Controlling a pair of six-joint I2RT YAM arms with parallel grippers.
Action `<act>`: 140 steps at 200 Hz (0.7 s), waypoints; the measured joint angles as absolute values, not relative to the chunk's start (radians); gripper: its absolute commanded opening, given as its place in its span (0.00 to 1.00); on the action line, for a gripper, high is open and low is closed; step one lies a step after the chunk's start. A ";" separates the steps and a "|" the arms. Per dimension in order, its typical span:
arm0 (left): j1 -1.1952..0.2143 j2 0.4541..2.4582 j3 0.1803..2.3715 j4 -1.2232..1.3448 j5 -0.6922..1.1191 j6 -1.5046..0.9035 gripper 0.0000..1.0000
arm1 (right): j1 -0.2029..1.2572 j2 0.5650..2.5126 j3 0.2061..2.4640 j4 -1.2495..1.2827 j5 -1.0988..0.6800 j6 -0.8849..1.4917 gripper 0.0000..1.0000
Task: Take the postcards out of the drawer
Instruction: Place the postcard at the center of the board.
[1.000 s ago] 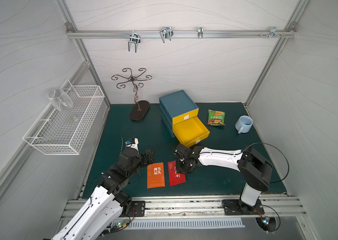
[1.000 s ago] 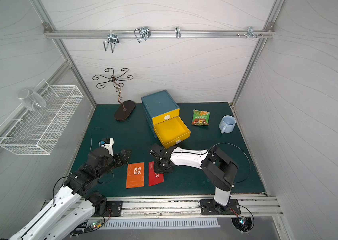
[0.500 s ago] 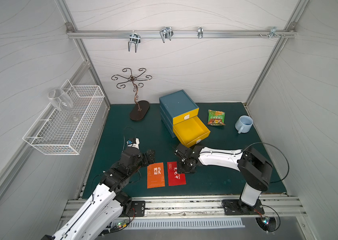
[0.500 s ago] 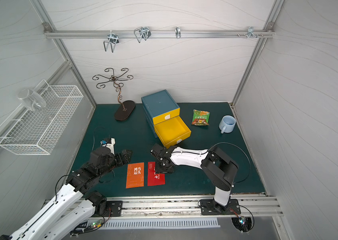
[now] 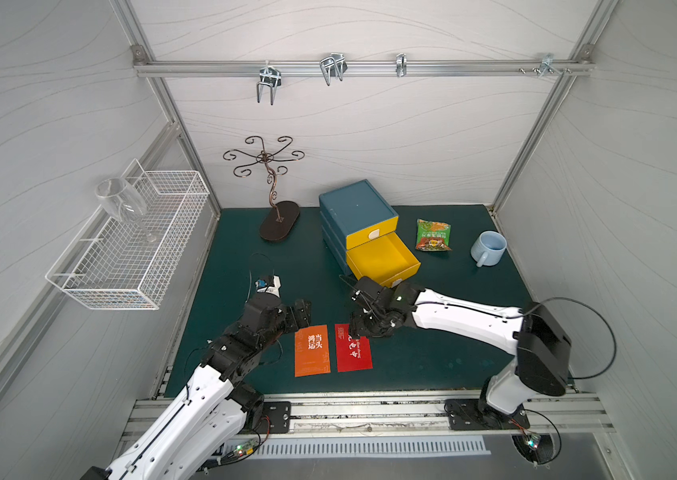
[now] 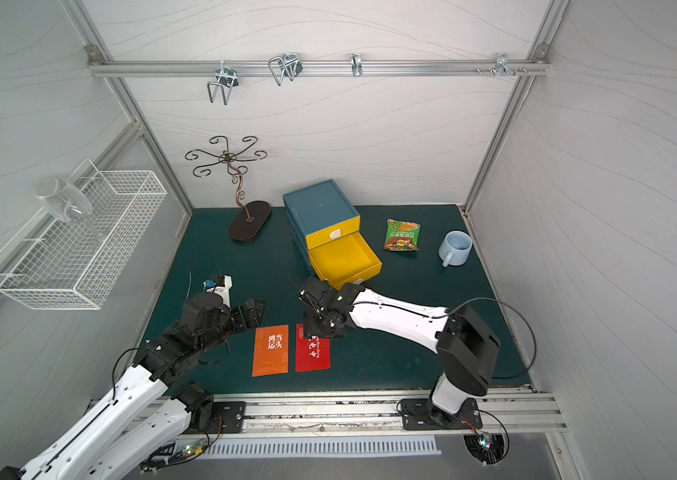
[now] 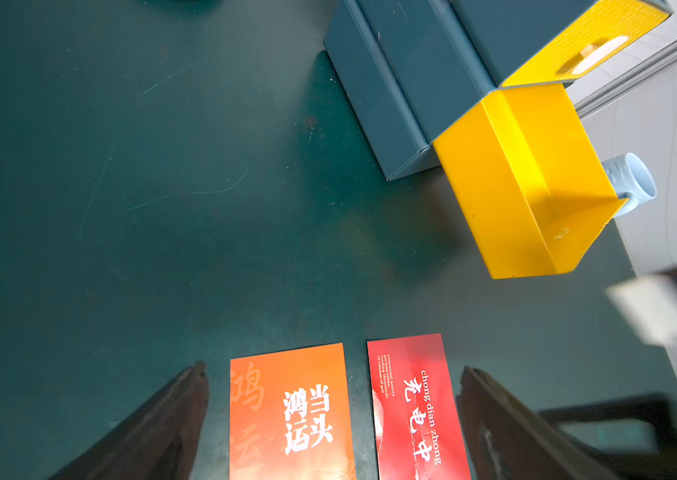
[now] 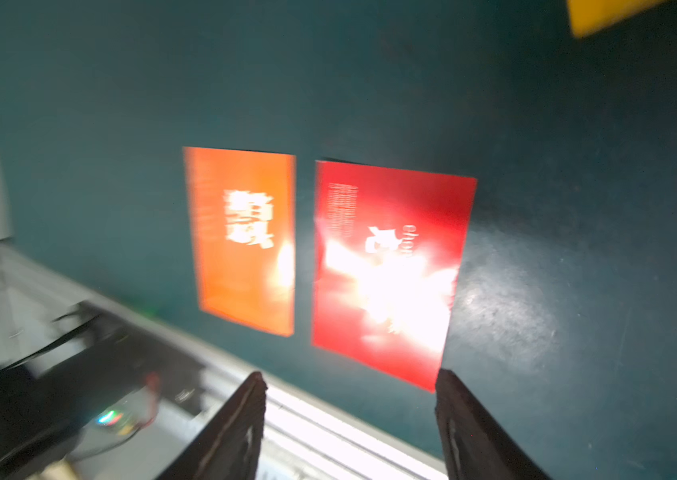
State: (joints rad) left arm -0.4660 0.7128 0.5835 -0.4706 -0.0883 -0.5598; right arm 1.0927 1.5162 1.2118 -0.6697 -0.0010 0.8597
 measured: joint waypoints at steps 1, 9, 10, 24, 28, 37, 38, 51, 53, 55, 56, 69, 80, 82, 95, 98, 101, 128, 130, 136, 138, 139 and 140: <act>-0.466 0.719 0.587 -0.471 -0.087 -0.558 0.98 | 1.092 1.506 1.211 -0.670 0.000 0.859 0.69; -0.465 0.750 0.611 -0.470 -0.081 -0.548 0.99 | 1.089 1.452 1.208 -0.675 -0.002 0.849 0.70; -0.465 0.753 0.613 -0.470 -0.080 -0.548 0.98 | 1.089 1.441 1.208 -0.675 -0.003 0.846 0.70; -0.465 0.830 0.673 -0.464 -0.066 -0.524 0.99 | 1.061 1.333 1.185 -0.675 -0.014 0.831 0.71; -0.465 0.854 0.692 -0.460 -0.062 -0.517 0.99 | 1.042 1.299 1.173 -0.675 -0.015 0.827 0.71; -0.465 0.908 0.740 -0.455 -0.052 -0.502 0.98 | 0.983 1.224 1.135 -0.669 -0.032 0.813 0.71; -0.465 0.911 0.744 -0.455 -0.052 -0.501 0.99 | 0.978 1.219 1.132 -0.669 -0.033 0.812 0.70; -0.465 1.001 0.829 -0.445 -0.039 -0.475 0.98 | 0.854 1.130 1.061 -0.654 -0.073 0.794 0.68; -0.465 1.016 0.843 -0.443 -0.036 -0.471 0.98 | 0.842 1.123 1.053 -0.653 -0.081 0.793 0.68; -0.465 1.033 0.858 -0.444 -0.033 -0.466 0.99 | 0.817 1.112 1.040 -0.650 -0.087 0.788 0.67; -0.465 1.037 0.863 -0.443 -0.032 -0.464 0.99 | 0.801 1.105 1.032 -0.646 -0.094 0.788 0.67; -0.465 1.134 0.965 -0.437 -0.017 -0.435 0.99 | 0.675 1.067 0.963 -0.624 -0.142 0.774 0.66; -0.464 1.224 1.071 -0.440 -0.004 -0.404 0.98 | 0.575 1.059 0.908 -0.600 -0.189 0.757 0.65; -0.464 1.236 1.084 -0.440 -0.002 -0.399 0.98 | 0.563 1.059 0.902 -0.599 -0.196 0.754 0.65; -0.464 1.343 1.214 -0.440 0.010 -0.360 0.99 | 0.478 1.073 0.860 -0.565 -0.256 0.732 0.62; -0.464 1.362 1.241 -0.440 0.013 -0.351 0.99 | 0.459 1.078 0.852 -0.555 -0.272 0.731 0.62; -0.464 1.392 1.274 -0.438 0.014 -0.340 0.99 | 0.444 1.086 0.846 -0.545 -0.286 0.725 0.61; -0.463 1.578 1.504 -0.456 0.024 -0.273 0.98 | 0.327 1.205 0.822 -0.418 -0.409 0.707 0.49; -0.463 1.590 1.518 -0.459 0.025 -0.267 0.99 | 0.321 1.216 0.822 -0.407 -0.418 0.710 0.49; -0.463 1.627 1.563 -0.469 0.028 -0.255 0.99 | 0.305 1.249 0.822 -0.379 -0.439 0.710 0.46; -0.463 1.637 1.578 -0.473 0.030 -0.252 0.99 | 0.300 1.259 0.822 -0.368 -0.448 0.711 0.46; -0.463 1.642 1.582 -0.474 0.030 -0.251 0.99 | 0.297 1.267 0.822 -0.361 -0.453 0.710 0.46; -0.463 1.651 1.592 -0.474 0.030 -0.247 0.99 | 0.295 1.273 0.822 -0.356 -0.455 0.709 0.45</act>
State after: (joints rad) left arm -0.4625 1.6508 1.5917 -0.4740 0.0303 -0.2466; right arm 0.2947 1.2728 0.8215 -0.3565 -0.4549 0.7090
